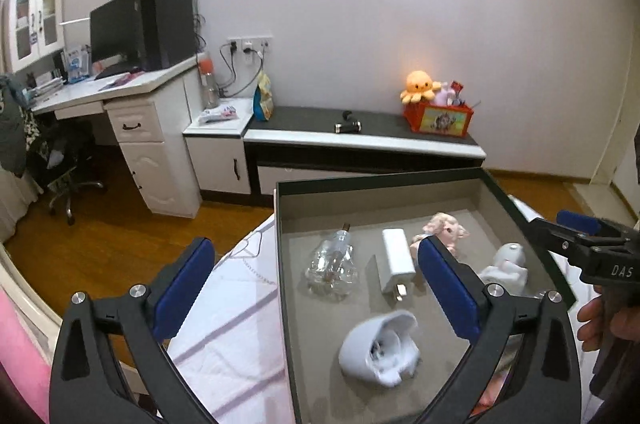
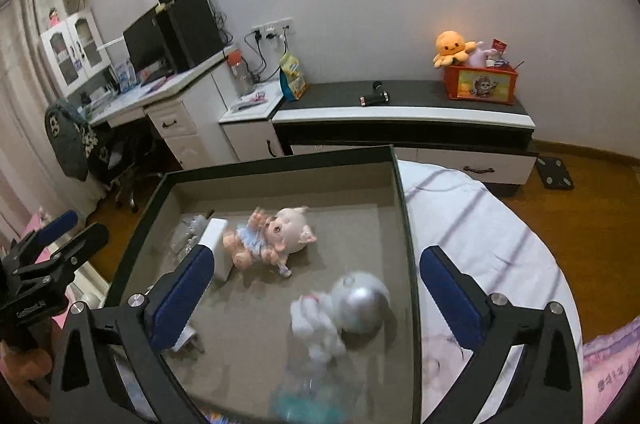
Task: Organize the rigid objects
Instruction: 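Carry the glass bottle and doll figurine into the tray and release both, then withdraw both tools from the tray toward the remaining items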
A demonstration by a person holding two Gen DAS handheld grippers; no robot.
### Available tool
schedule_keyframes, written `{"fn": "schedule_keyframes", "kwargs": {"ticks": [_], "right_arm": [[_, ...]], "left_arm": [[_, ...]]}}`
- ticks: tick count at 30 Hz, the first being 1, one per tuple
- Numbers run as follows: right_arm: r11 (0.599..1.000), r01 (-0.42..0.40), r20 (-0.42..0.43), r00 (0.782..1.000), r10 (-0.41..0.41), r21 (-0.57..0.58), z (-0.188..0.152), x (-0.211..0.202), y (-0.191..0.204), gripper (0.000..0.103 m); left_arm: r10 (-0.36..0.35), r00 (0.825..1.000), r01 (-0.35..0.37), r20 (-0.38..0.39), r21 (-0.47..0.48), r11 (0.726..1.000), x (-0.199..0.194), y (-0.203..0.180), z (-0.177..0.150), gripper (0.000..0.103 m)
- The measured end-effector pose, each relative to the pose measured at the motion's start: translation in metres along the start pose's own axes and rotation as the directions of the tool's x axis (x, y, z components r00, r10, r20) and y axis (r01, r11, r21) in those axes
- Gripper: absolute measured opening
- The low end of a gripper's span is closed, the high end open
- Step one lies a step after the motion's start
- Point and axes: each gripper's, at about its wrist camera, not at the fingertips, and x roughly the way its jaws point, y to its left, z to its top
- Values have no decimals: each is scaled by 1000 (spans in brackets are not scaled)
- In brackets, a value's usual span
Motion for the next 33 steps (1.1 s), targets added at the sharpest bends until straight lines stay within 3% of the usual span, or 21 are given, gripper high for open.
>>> {"fn": "schedule_keyframes", "kwargs": {"ticks": [11,24,33], "right_arm": [[1000,-13,112,994,11,16,-32,-79,14,103],[999,-24,162,987,21,22,-82,-138,24,103],[1000,-4,150,989,1,20,-117,-151,30,103]], "left_arm": [[10,995,-6,97,-44,999,-87,2,-30,103],[27,996,-19,84,-90,996,-136,-1,-73,103],[52,996,-43,79,-114,993,-162,2,-101,103]]}}
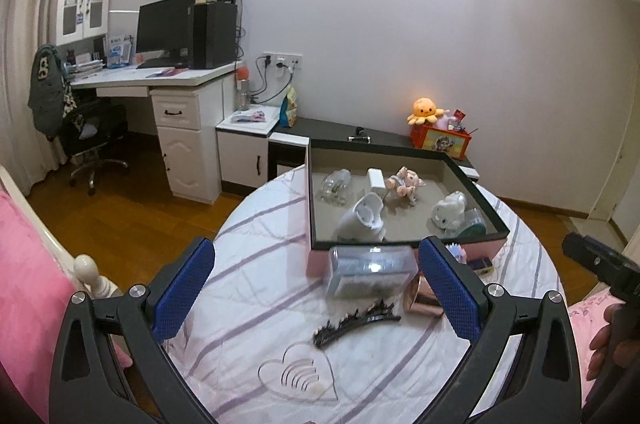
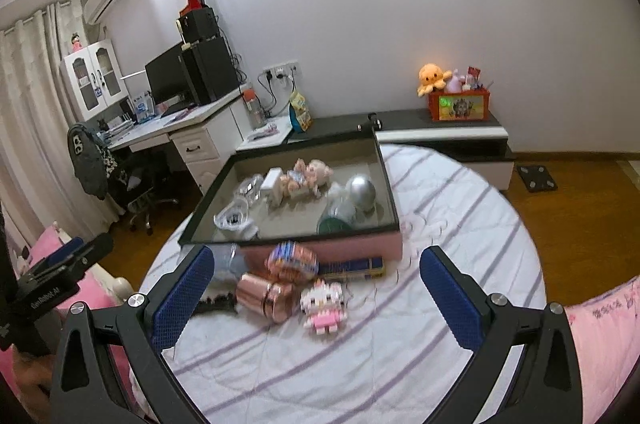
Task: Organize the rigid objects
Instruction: 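Withdraw both tools from the tray toward the remaining items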
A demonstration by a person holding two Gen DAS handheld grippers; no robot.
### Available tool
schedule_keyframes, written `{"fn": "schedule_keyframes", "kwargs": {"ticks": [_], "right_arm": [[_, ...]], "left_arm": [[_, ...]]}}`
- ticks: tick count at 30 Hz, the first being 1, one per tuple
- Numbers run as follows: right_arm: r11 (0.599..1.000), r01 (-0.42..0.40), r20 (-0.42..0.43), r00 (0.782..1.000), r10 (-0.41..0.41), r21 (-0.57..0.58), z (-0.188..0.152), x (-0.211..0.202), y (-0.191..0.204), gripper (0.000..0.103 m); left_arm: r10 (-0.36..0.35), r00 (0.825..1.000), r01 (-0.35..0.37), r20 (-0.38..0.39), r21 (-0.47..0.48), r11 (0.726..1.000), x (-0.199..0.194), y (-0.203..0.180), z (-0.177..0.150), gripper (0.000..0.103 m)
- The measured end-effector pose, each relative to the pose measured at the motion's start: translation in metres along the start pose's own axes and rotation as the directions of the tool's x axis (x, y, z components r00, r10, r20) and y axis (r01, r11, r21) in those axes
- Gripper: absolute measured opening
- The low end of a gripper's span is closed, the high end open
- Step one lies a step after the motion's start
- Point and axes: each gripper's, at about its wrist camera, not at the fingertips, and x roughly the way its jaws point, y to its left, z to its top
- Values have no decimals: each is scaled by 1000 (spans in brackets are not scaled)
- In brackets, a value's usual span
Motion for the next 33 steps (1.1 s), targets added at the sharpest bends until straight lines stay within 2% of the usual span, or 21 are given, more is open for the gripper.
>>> {"fn": "schedule_keyframes", "kwargs": {"ticks": [6,18,25,33], "right_arm": [[1000,-5,-37,999,5,-3,-18,0,1,103],[1000,11,-34,999,-11,5,-21,-6,-4,103],[1000,28,-70,997,-28,4,-24,5,-9,103],[998,57,-139,989,-58,-6,-33,30,-15,103]], "left_arm": [[-4,999,4,-37,6,1000,-4,-4,-19,103],[-9,999,11,-50,31,999,-8,-13,-29,103],[-6,994,12,-108,59,998,13,-18,-40,103],[-14,976,26,-216,55,998,54,-24,-60,103]]}}
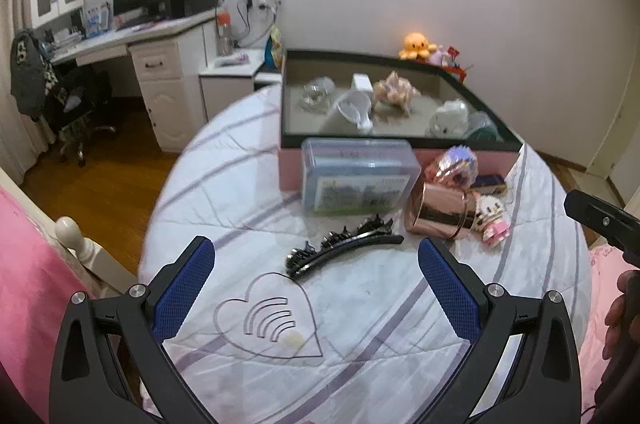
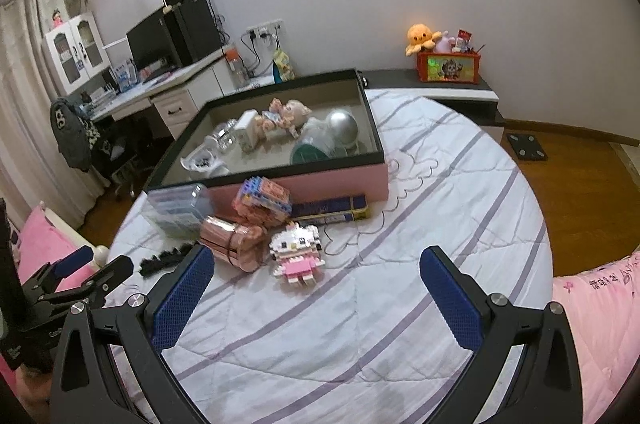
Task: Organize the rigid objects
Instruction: 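Withdraw both tools from the tray toward the remaining items, then grasp the black hair clip with the left tool while the right tool grasps the pink block cat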
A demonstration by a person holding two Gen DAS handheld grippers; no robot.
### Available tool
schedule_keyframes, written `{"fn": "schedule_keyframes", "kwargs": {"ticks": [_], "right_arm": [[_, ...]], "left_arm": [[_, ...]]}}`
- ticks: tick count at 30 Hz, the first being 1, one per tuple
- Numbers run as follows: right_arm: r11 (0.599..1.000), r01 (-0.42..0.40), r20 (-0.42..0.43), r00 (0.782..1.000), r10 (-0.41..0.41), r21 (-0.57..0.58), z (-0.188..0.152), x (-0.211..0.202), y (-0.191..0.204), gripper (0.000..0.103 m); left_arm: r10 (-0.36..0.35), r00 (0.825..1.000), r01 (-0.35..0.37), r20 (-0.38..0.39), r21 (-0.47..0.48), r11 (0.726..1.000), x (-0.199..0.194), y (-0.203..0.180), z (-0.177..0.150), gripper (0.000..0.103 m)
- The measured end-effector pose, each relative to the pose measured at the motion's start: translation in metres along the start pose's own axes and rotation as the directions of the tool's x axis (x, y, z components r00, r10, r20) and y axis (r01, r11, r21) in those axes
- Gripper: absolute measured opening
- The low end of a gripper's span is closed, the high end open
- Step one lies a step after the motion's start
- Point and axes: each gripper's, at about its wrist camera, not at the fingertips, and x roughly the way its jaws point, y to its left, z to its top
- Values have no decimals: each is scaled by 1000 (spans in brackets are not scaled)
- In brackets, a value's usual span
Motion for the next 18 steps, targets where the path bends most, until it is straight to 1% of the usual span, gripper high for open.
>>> {"fn": "schedule_keyframes", "kwargs": {"ticks": [4,11,14,16,18], "right_arm": [[1000,12,-50,999,-13,-15,-4,19,-1,103],[999,18,-117,993,-22,-37,-10,45,0,103],[999,25,-130,991,-30,-40,-10,52,0,103],[999,29,-137,990,-35,-44,-10,57,-1,103],[998,33,-142,989,-40,-48,-8,61,-1,103]], "left_arm": [[2,999,-1,-35,14,1000,21,-5,-1,103],[30,994,-20,-105,97,995,57,-5,1,103],[4,992,11,-123,122,993,64,-4,2,102],[-31,990,50,-140,135,990,67,-6,3,98],[-52,986,78,-159,158,984,70,-9,3,90]]}}
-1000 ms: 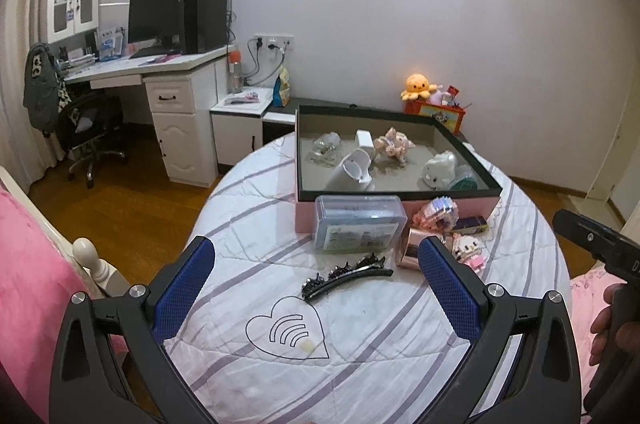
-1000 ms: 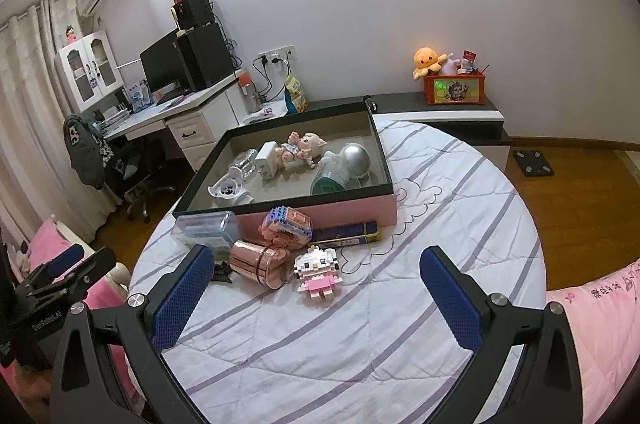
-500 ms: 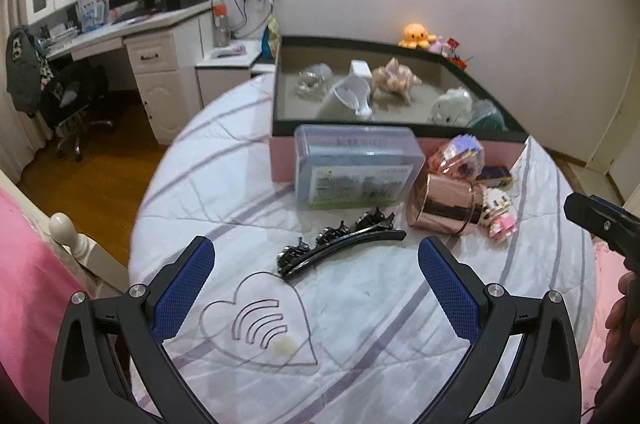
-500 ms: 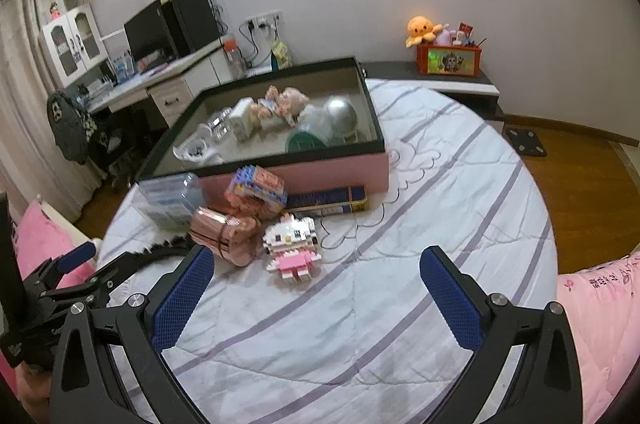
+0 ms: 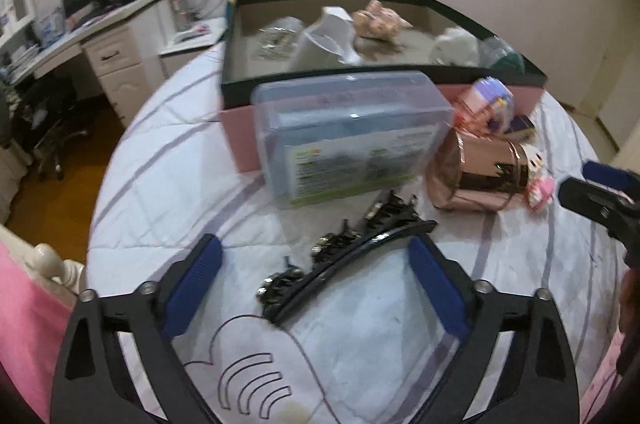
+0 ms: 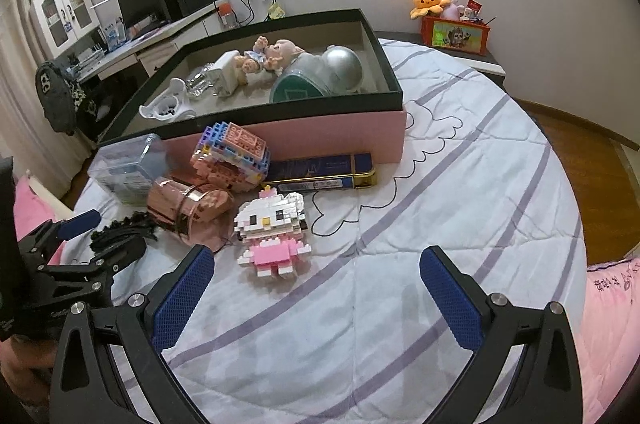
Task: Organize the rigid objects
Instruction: 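Grasp the black hair clip with the left tool while the right tool grasps the pink block cat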
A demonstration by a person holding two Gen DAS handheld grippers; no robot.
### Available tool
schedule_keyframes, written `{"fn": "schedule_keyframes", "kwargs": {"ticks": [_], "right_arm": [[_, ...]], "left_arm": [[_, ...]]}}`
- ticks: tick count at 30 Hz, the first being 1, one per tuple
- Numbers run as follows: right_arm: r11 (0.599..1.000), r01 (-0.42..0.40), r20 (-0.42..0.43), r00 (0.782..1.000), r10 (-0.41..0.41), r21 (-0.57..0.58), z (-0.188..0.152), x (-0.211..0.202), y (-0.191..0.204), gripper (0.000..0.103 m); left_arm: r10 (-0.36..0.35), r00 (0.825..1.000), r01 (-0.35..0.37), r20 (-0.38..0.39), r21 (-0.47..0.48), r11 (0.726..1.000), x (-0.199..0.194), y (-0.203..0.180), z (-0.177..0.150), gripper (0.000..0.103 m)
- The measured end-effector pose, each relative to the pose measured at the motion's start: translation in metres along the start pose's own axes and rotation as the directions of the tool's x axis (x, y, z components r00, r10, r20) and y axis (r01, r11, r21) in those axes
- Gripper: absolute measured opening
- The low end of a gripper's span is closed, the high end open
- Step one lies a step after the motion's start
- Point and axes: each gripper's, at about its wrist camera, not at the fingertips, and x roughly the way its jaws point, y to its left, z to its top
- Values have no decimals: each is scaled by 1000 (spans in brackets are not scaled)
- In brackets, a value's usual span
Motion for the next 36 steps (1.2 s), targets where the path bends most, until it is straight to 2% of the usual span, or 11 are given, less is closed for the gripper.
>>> {"fn": "schedule_keyframes", "kwargs": {"ticks": [3,8,13,17,20,24,27,28,29,31,36], "right_arm": [[1000,2,-10,1000,-2,-16,1,6,3,103],[999,6,-22,1000,-7,-51,3,14,10,99],[997,12,-25,1000,-14,-76,5,21,13,98],[995,31,-38,999,-35,-100,4,29,14,85],[992,46,-31,998,-50,-119,2,31,16,84],[990,58,-26,998,-61,-126,4,33,16,84],[985,70,-16,997,-73,-155,4,33,22,67],[985,57,-15,998,-60,-160,4,32,23,51],[986,55,-12,998,-58,-160,3,31,24,44],[987,53,-12,998,-56,-154,2,29,23,44],[993,12,-16,1000,-14,-118,-1,17,15,44]], "left_arm": [[-22,1000,22,1,33,999,-2,-5,0,71],[-60,998,60,-5,75,995,-4,-10,4,53],[-52,999,52,1,96,994,1,-14,7,60],[-80,997,81,-7,94,992,-3,-15,5,41],[-112,994,113,-7,68,991,-7,-13,2,36],[-107,994,106,17,56,993,-3,-14,3,45],[-74,997,72,17,98,993,-2,-23,3,40],[-81,997,79,14,99,992,-3,-23,2,38],[-96,995,95,11,92,991,-5,-22,2,32],[-144,990,143,5,59,988,-8,-19,-1,20],[-158,987,158,14,29,987,-18,-17,-8,20]]}}
